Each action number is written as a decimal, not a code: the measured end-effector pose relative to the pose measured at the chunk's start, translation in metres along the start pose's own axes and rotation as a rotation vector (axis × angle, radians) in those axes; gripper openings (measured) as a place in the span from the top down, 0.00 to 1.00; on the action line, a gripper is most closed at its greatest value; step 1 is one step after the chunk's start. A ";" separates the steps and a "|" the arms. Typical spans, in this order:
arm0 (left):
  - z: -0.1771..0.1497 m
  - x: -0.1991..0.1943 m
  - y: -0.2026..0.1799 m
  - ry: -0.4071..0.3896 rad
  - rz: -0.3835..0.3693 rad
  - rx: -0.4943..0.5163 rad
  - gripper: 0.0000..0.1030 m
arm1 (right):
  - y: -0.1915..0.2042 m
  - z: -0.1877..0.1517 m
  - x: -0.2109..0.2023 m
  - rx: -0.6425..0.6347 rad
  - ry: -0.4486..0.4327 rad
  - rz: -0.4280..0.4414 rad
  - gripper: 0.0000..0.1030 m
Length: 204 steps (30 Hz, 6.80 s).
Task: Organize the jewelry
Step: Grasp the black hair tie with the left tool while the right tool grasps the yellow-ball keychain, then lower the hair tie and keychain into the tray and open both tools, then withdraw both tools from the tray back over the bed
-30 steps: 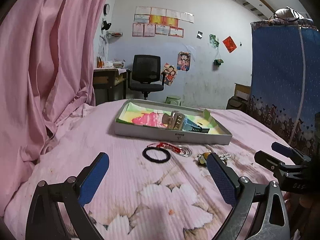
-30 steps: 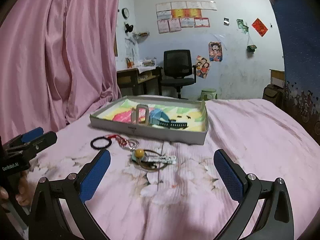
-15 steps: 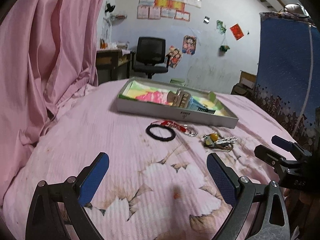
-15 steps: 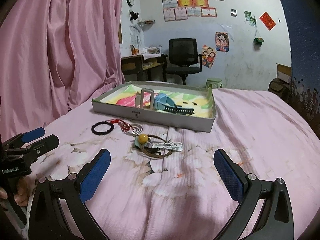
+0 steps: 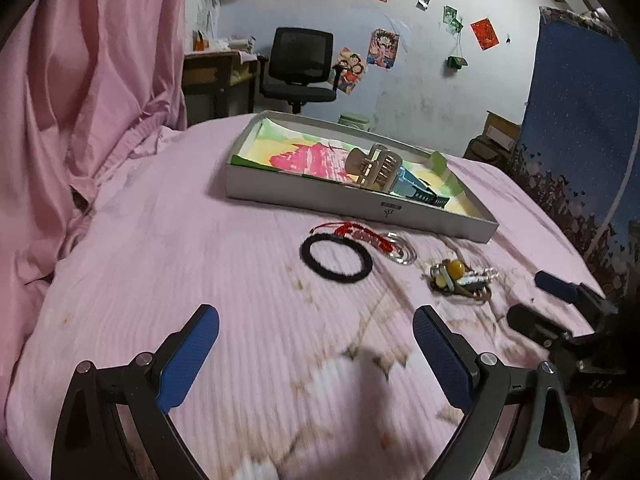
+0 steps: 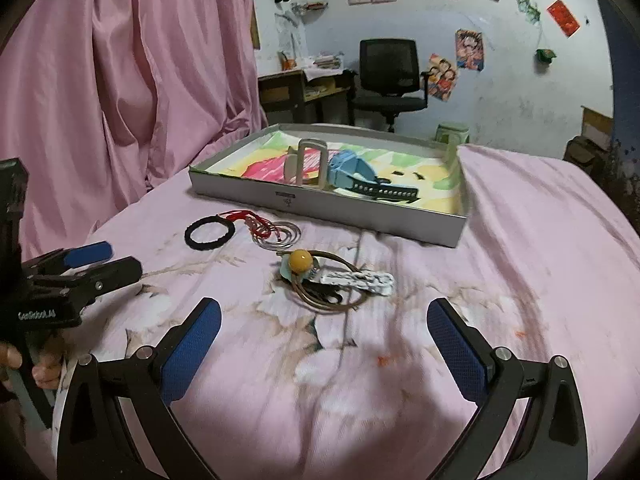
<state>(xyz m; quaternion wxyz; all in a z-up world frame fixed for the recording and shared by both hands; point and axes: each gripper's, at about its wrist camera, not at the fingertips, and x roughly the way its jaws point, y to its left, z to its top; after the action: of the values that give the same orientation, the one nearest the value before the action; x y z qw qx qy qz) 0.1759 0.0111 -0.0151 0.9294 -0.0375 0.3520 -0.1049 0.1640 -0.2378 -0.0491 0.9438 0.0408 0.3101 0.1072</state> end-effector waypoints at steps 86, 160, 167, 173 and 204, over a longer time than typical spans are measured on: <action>0.148 0.115 0.002 -0.145 -0.026 0.040 0.95 | -0.025 0.144 0.100 -0.084 -0.164 -0.036 0.81; 0.108 0.029 0.008 -0.320 0.045 -0.006 0.01 | -0.024 0.116 0.033 0.011 -0.301 -0.056 0.01; 0.099 0.008 0.006 -0.349 0.044 -0.009 0.01 | -0.018 0.111 0.015 0.015 -0.327 -0.058 0.01; 0.090 -0.006 0.002 -0.367 0.050 0.000 0.01 | -0.013 0.104 0.000 0.013 -0.344 -0.061 0.01; 0.006 -0.061 -0.025 -0.336 0.037 0.025 0.00 | -0.007 0.025 -0.067 0.013 -0.327 -0.089 0.01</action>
<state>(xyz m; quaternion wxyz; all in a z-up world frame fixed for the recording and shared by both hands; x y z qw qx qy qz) 0.1315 -0.0003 0.0325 0.9773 -0.0364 0.1909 -0.0841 0.1274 -0.2603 0.0091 0.9852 0.0501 0.1543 0.0553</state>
